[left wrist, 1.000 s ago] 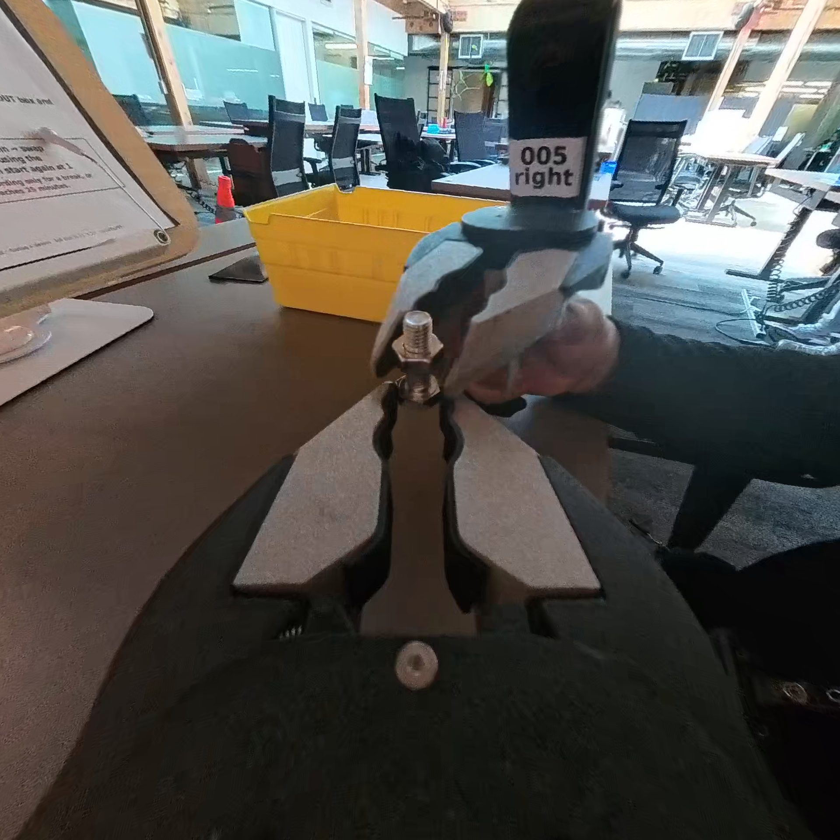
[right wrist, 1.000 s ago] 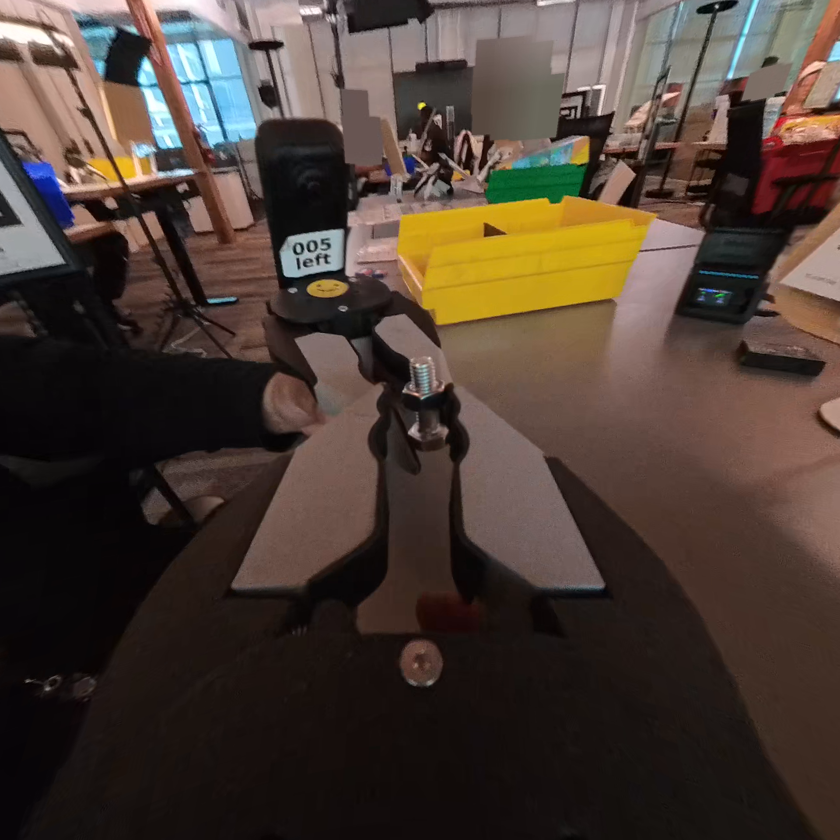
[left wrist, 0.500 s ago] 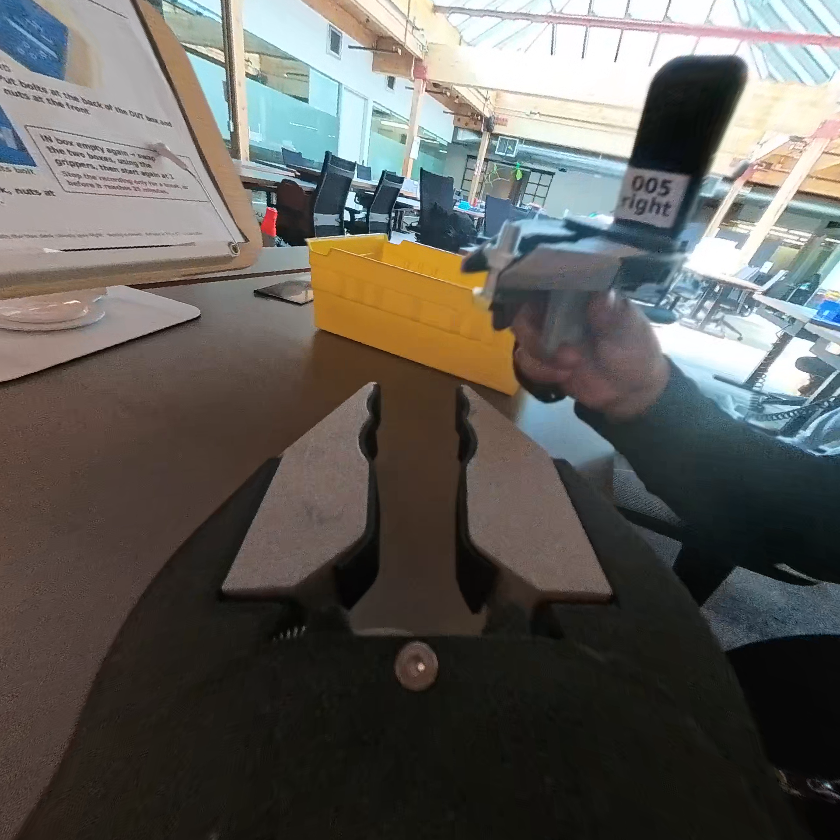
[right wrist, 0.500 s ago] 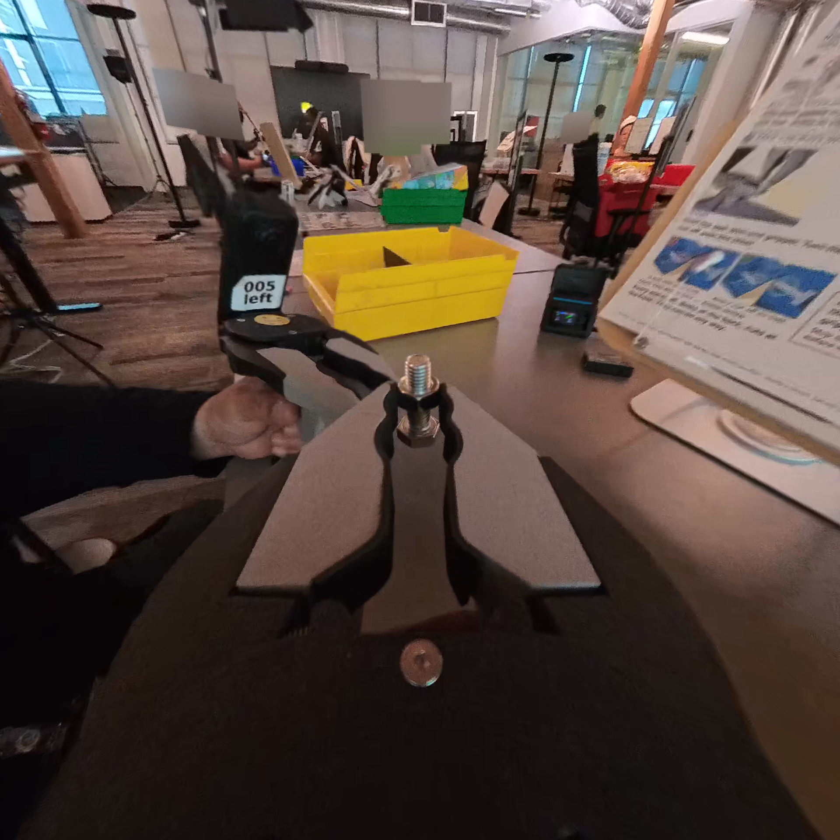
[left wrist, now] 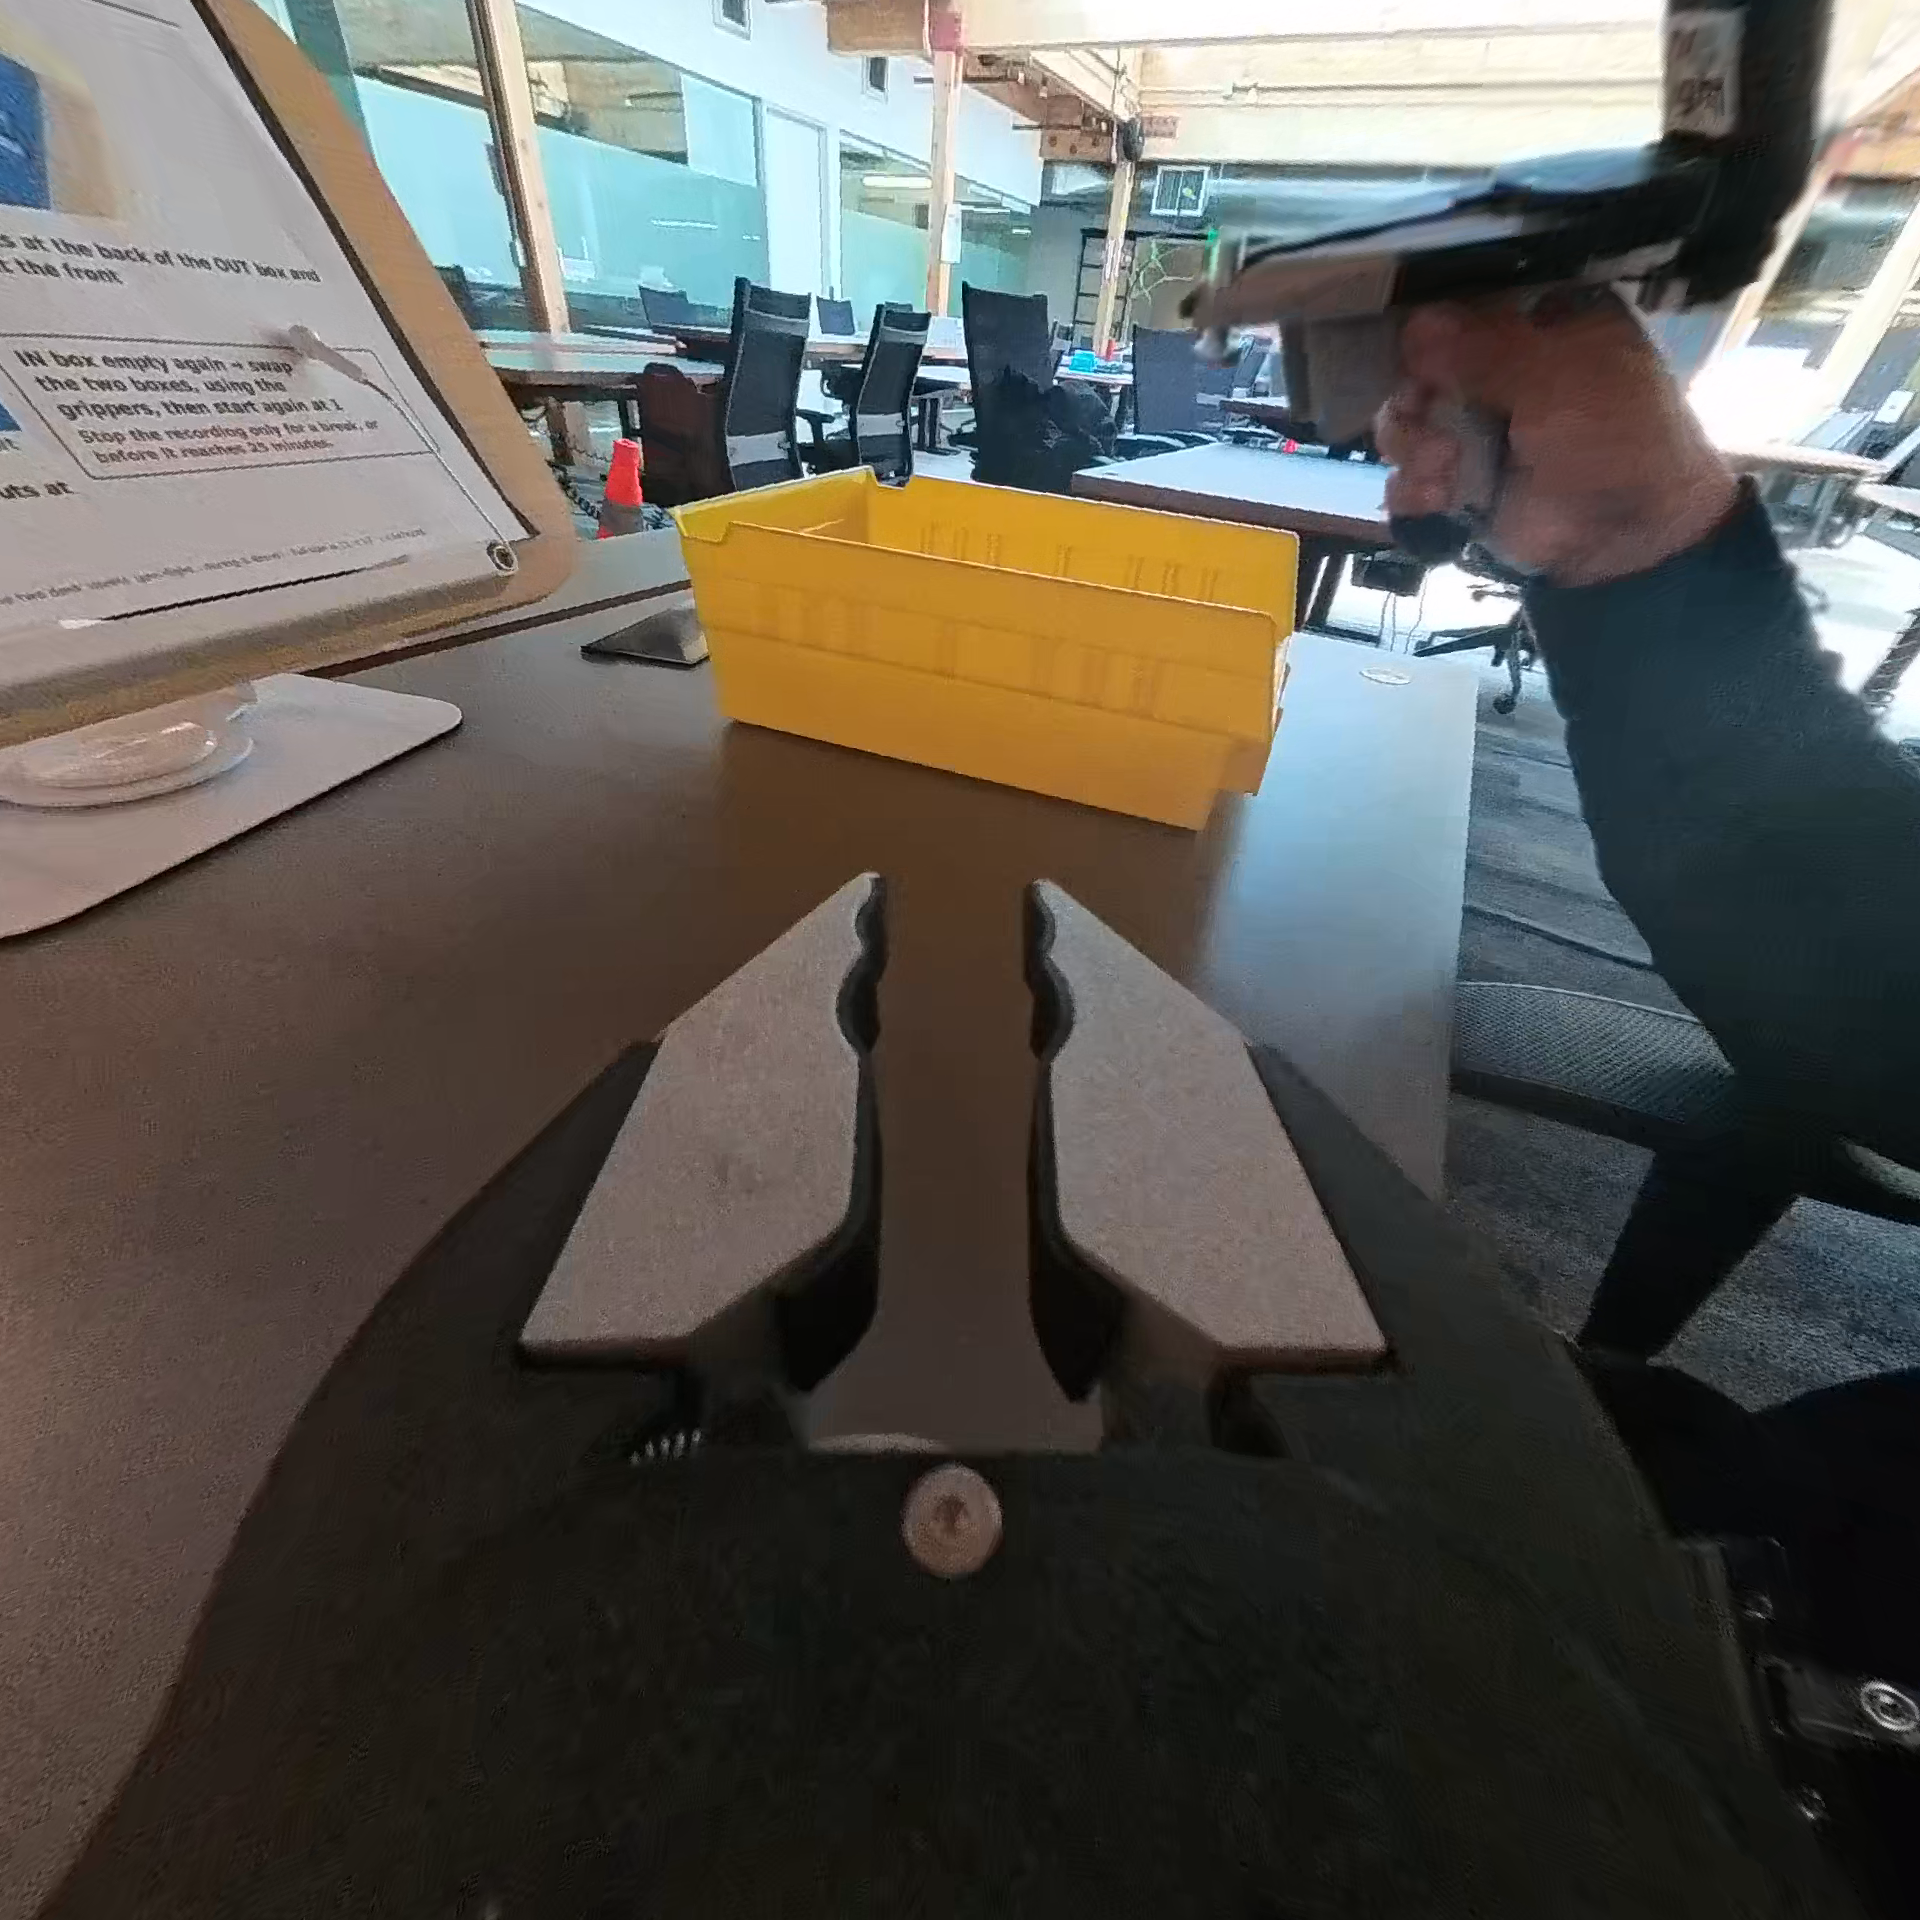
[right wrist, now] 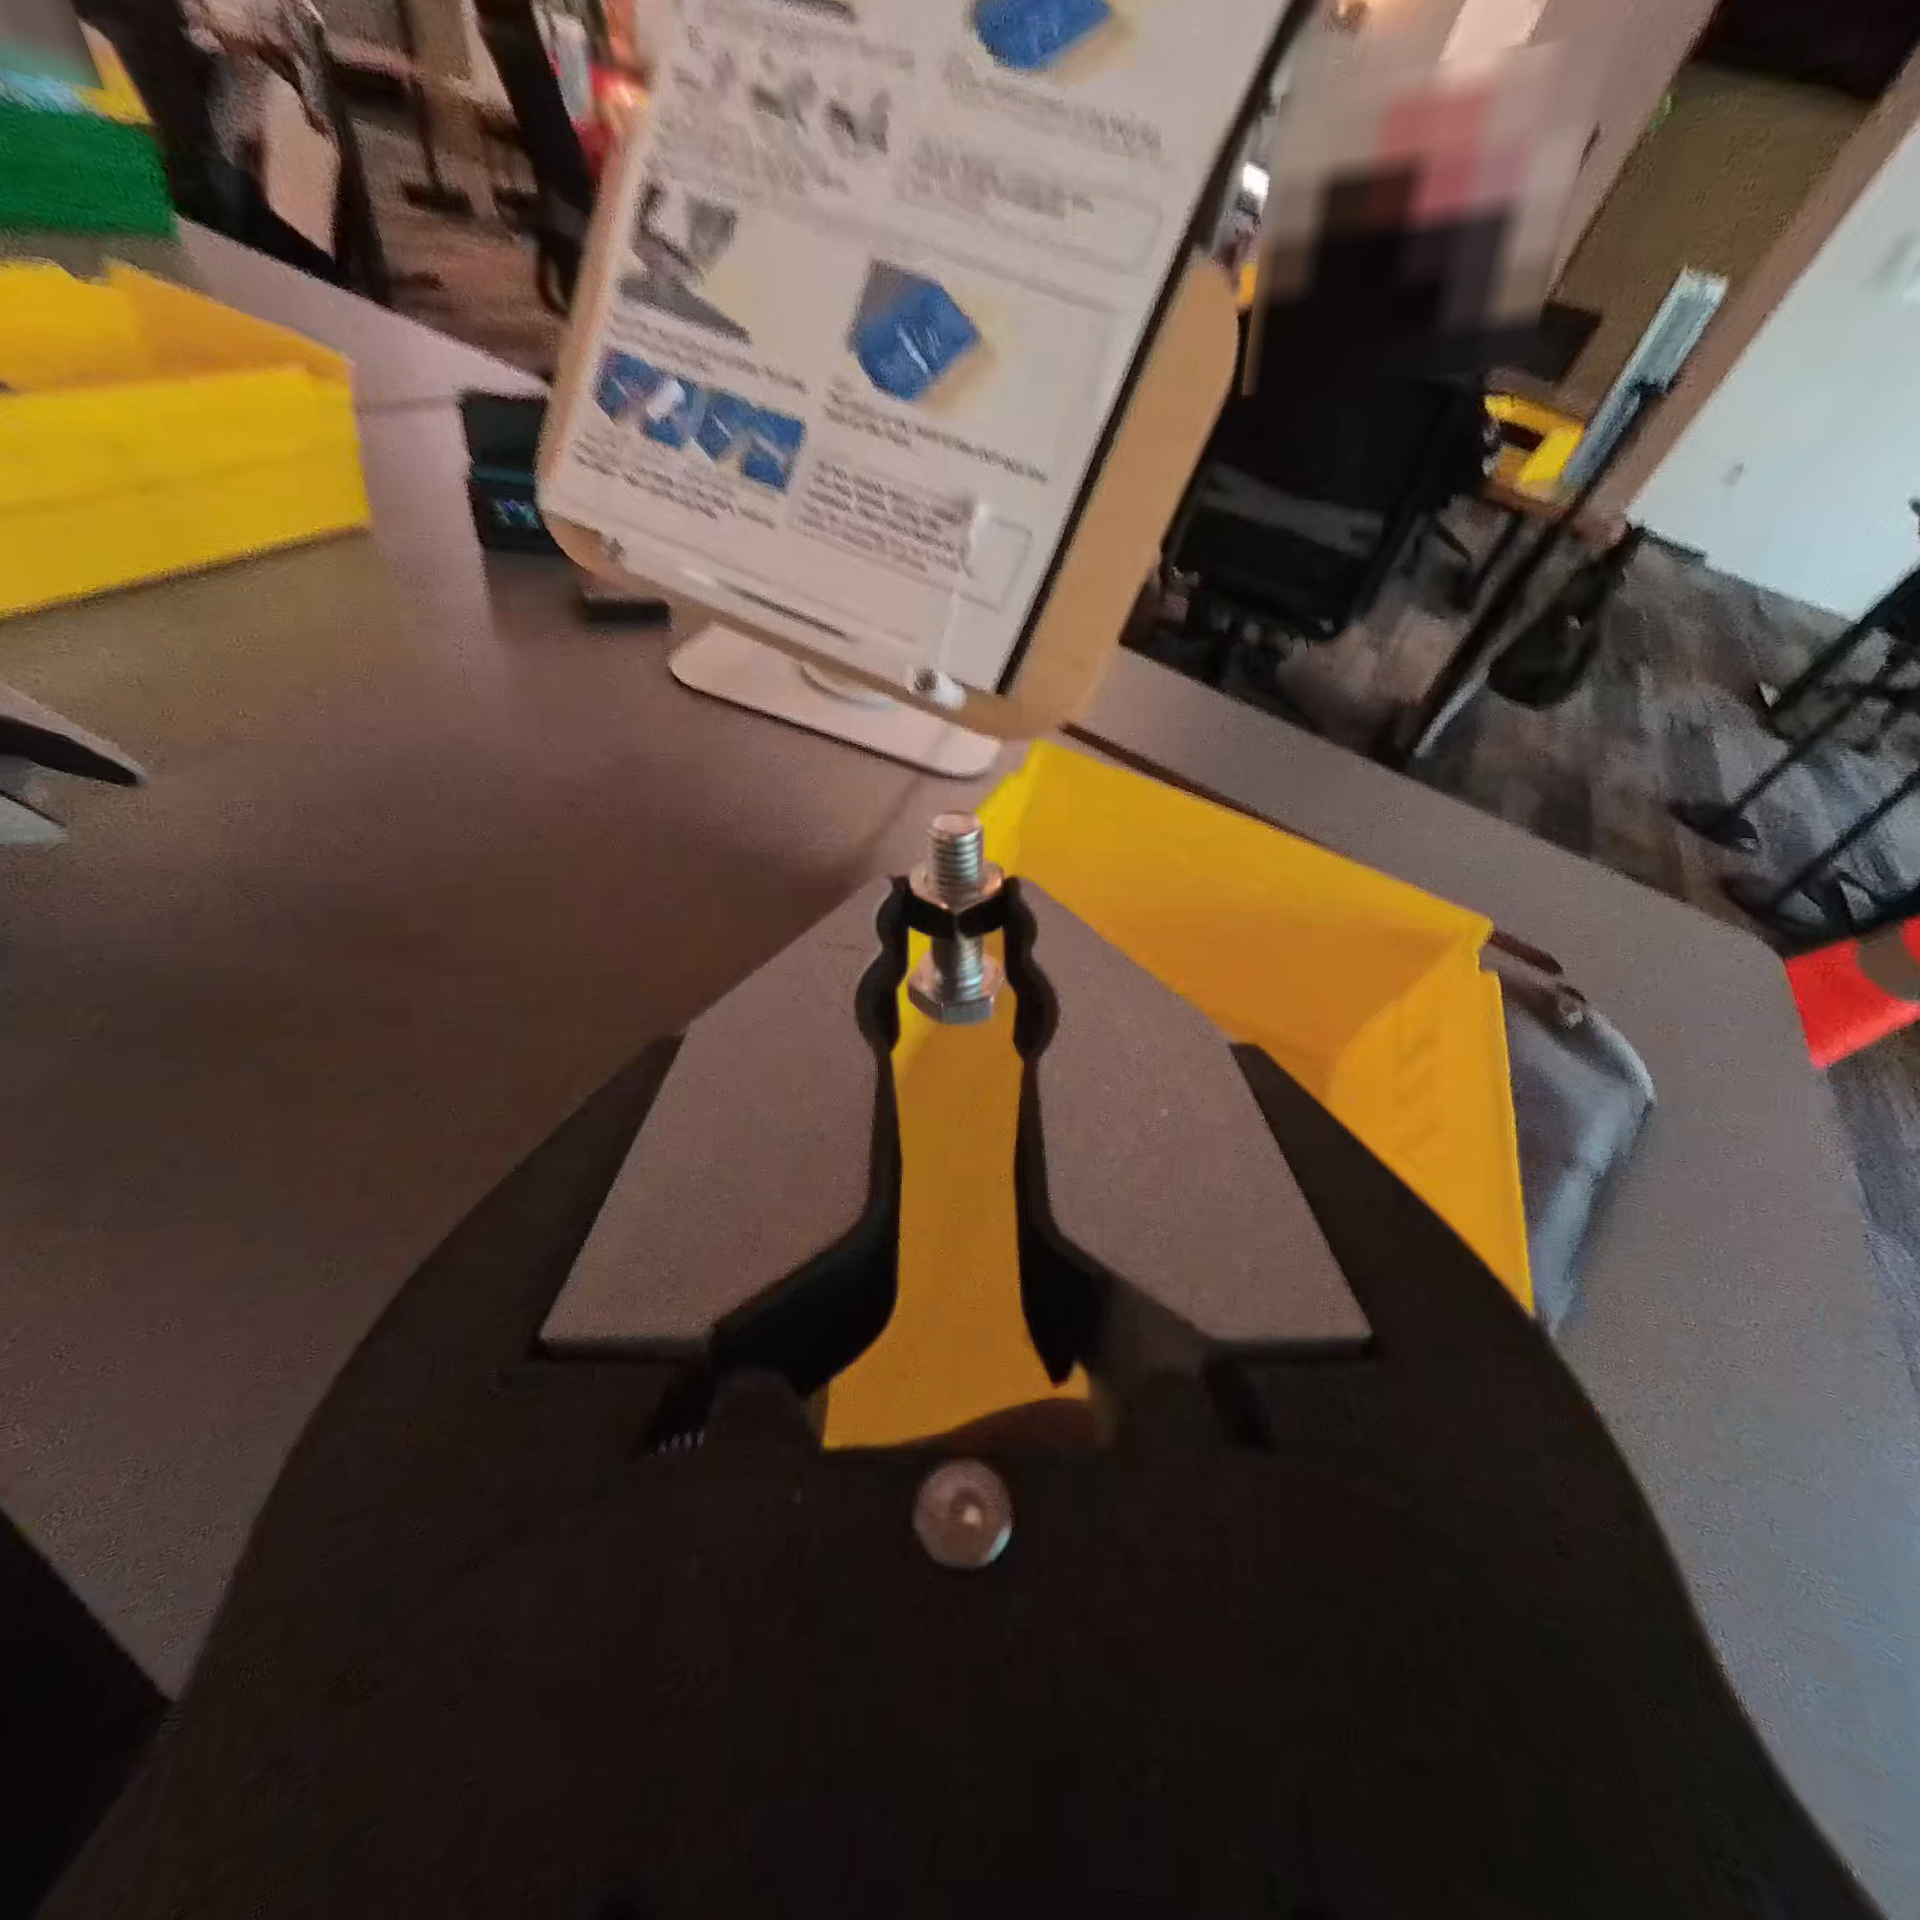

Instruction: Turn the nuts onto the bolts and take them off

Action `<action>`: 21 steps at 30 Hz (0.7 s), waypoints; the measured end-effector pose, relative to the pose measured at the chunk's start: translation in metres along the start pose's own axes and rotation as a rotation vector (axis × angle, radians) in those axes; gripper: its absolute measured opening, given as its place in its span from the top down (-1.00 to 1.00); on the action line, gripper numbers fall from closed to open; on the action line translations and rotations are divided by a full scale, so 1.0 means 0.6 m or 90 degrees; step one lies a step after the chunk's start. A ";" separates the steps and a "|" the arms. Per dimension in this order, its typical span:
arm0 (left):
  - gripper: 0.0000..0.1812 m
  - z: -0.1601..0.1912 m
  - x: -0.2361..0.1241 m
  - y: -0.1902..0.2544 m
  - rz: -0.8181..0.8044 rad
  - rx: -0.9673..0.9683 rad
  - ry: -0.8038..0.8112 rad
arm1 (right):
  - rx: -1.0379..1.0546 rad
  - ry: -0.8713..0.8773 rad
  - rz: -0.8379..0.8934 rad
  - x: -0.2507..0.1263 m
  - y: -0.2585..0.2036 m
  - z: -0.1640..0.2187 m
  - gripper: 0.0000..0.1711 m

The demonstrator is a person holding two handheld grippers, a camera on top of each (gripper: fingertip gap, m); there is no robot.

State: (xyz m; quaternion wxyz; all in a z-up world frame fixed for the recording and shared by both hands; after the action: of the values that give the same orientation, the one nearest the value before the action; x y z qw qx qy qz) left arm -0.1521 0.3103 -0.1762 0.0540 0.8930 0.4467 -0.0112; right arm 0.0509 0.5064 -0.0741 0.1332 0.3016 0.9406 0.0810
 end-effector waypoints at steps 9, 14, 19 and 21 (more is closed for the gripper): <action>0.73 0.001 0.001 -0.007 -0.008 -0.015 0.001 | 0.020 -0.363 -0.026 0.081 0.008 0.209 0.84; 0.66 0.002 0.002 -0.006 -0.005 -0.013 -0.002 | 0.021 -0.407 0.014 0.097 0.019 0.236 0.72; 0.29 0.002 0.001 -0.005 -0.012 -0.005 -0.005 | 0.034 -0.345 0.043 0.084 0.034 0.199 0.57; 0.34 0.003 0.002 -0.006 -0.022 0.001 -0.007 | 0.049 -0.310 0.057 0.076 0.040 0.179 0.43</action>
State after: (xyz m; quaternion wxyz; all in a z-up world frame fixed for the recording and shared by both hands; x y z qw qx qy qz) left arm -0.1542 0.3130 -0.1781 0.0552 0.8850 0.4620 -0.0175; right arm 0.0604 0.5602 -0.1796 0.3407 0.3582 0.8689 -0.0243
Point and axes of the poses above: each gripper's, where its closed fingertips meet, x out along the fingers, z out of its underside, y = z × x across the jaws, the point moved 2 cm from there along -x, back along the fingers, and after that the axes turned 9 degrees about z, right-handed, at the moved point
